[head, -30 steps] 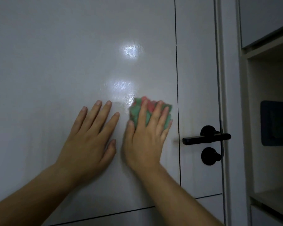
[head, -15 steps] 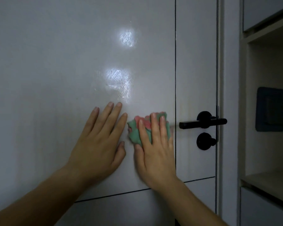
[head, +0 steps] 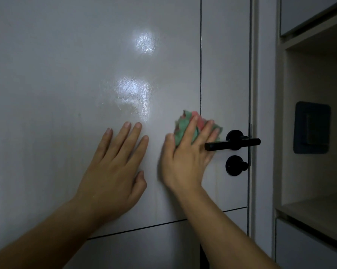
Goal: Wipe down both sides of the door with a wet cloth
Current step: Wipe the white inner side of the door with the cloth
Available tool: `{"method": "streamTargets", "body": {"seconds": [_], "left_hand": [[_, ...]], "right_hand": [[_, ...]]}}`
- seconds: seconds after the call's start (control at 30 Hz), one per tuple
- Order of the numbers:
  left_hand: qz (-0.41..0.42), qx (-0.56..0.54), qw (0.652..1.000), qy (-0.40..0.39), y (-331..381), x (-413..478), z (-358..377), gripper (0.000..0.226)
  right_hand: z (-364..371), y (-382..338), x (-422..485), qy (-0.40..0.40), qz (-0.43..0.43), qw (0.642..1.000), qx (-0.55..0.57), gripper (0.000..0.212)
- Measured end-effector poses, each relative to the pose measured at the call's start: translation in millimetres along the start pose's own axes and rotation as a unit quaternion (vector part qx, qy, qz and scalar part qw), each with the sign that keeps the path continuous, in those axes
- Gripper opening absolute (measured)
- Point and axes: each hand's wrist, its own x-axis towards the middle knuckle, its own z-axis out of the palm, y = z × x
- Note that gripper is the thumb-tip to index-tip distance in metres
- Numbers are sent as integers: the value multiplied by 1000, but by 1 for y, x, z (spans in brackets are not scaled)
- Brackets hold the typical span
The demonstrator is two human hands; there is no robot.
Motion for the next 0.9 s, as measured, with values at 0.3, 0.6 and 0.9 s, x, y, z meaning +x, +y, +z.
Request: {"method": "streamTargets", "body": {"seconds": [0.3, 0.6, 0.9], "left_hand": [[23, 4, 1000, 9, -10, -2, 0, 71], [-20, 29, 999, 22, 3, -3, 15, 69], [-14, 25, 999, 26, 27, -35, 29, 68]], "right_hand": [[6, -1, -15, 42, 31, 999, 10, 74], [-1, 18, -12, -3, -116, 993, -23, 67], [2, 111, -114, -53, -113, 990, -65, 66]]}}
